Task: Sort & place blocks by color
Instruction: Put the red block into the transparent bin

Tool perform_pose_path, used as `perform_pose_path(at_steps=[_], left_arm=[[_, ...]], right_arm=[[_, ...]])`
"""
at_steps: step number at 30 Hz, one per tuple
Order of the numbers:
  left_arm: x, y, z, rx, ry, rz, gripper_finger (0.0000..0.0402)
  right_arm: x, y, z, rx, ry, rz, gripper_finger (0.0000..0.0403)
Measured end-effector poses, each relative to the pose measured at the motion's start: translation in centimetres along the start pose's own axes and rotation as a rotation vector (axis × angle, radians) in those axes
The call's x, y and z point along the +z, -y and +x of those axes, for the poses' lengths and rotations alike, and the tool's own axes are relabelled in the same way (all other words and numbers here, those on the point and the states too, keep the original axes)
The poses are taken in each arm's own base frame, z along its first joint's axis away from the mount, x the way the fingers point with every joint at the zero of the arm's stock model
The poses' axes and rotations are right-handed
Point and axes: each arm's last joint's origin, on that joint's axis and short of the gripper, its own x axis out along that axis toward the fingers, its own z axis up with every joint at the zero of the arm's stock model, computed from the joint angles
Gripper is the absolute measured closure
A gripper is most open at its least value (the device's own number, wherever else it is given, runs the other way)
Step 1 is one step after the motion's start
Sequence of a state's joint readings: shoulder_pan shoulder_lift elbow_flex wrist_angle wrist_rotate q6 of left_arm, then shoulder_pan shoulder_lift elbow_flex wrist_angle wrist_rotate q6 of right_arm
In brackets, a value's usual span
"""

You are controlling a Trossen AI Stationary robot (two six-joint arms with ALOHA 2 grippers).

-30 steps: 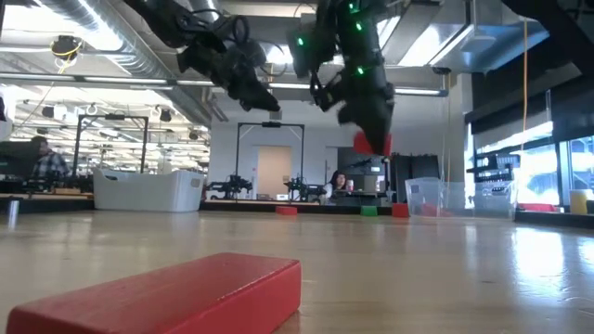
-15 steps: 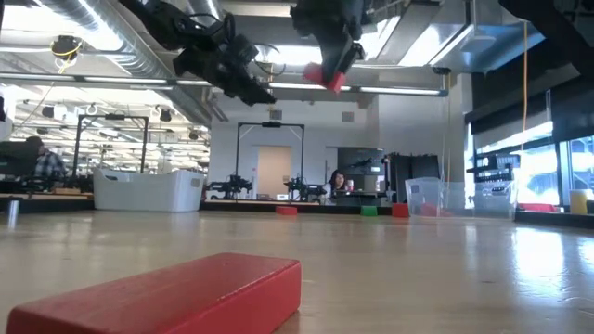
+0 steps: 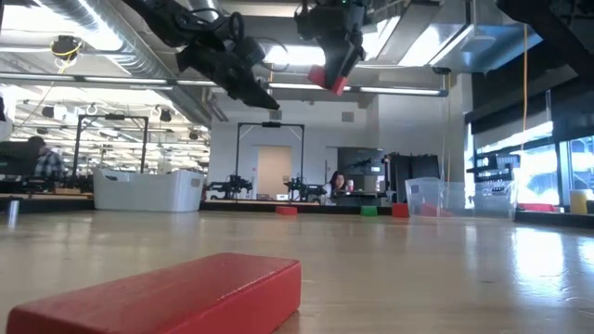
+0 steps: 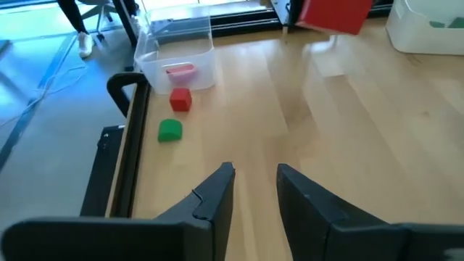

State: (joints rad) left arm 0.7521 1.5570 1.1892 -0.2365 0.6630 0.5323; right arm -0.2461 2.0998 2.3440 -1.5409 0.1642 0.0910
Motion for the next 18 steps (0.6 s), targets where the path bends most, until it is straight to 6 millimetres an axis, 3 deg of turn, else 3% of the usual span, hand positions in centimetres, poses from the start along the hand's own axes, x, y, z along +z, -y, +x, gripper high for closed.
perform_pose_path(at_steps=[9, 14, 18], left_arm=[[0.0, -0.1, 0.1, 0.075, -0.042, 0.006, 0.0371], [0.5, 0.6, 0.7, 0.083, -0.046, 0.062, 0.0364], [1.1, 1.3, 1.6, 0.187, -0.095, 0.084, 0.034]], right_arm=[[0.0, 0.0, 0.0, 0.0, 0.003, -0.013, 0.0271], [0.0, 0.0, 0.0, 0.0, 0.003, -0.009, 0.0271], [0.0, 0.0, 0.0, 0.0, 0.002, -0.008, 0.0271]])
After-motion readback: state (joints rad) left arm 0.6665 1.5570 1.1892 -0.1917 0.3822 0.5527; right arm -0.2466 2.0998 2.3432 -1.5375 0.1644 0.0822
